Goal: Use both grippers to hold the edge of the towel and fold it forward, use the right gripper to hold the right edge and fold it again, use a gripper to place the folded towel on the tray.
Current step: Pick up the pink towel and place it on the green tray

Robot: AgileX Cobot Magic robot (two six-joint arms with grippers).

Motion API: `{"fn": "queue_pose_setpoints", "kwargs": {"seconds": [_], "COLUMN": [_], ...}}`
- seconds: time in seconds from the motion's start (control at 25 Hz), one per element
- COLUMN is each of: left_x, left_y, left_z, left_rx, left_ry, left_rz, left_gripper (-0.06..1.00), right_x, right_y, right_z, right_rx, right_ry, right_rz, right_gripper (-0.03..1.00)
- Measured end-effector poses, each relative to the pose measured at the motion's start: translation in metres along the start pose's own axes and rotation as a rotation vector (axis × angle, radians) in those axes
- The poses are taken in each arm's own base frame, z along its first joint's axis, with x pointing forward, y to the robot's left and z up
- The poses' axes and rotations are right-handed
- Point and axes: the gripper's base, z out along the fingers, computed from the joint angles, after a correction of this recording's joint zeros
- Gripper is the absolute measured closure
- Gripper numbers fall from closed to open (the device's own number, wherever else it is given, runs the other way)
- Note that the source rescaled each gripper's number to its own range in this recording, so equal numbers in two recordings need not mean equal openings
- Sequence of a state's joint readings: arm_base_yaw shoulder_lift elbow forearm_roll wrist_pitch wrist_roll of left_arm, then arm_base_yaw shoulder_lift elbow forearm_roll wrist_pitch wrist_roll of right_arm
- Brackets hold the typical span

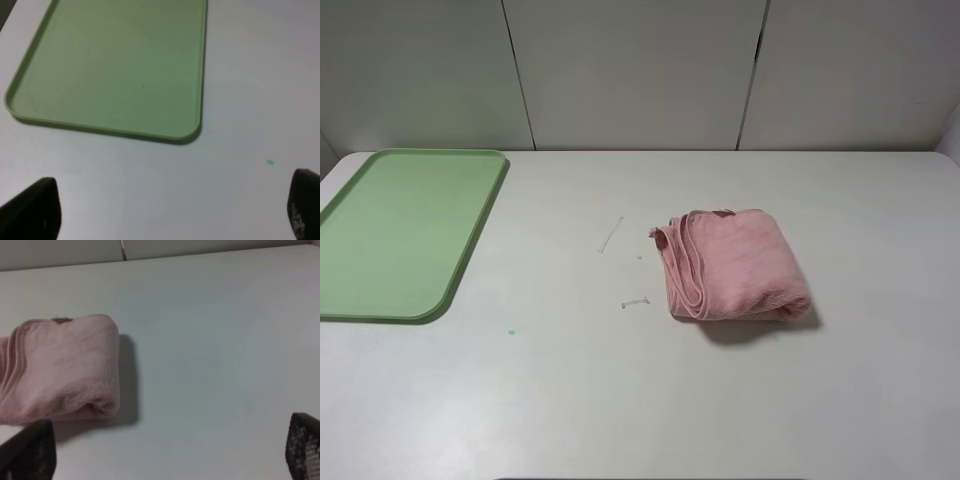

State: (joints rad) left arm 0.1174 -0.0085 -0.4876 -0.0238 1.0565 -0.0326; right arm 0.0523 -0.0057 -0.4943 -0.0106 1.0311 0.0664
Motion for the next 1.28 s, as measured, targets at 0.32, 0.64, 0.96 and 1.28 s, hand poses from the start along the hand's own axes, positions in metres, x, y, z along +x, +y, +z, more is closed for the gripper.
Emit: {"fn": "queue_pose_setpoints", "kwargs": {"seconds": [0.32, 0.64, 0.96, 1.28], "left_x": [0.0000, 0.0000, 0.0000, 0.0000], "left_y": [0.0000, 0.0000, 0.0000, 0.0000], "left_z": [0.0000, 0.0000, 0.0000, 0.0000], "left_rx": [0.000, 0.000, 0.000, 0.000], "left_ry": [0.000, 0.000, 0.000, 0.000], "left_rz": [0.000, 0.000, 0.000, 0.000], "left_gripper": [0.05, 0.05, 0.05, 0.05], "right_x": [0.0000, 0.0000, 0.0000, 0.0000], "right_y": [0.0000, 0.0000, 0.0000, 0.0000], "right_z": [0.0000, 0.0000, 0.0000, 0.0000], "right_rx": [0.000, 0.000, 0.000, 0.000], "right_ry": [0.000, -0.001, -0.001, -0.001], "right_rz": [-0.002, -0.002, -0.002, -0.002], "right_gripper": [-0.03, -0.03, -0.03, -0.03]}}
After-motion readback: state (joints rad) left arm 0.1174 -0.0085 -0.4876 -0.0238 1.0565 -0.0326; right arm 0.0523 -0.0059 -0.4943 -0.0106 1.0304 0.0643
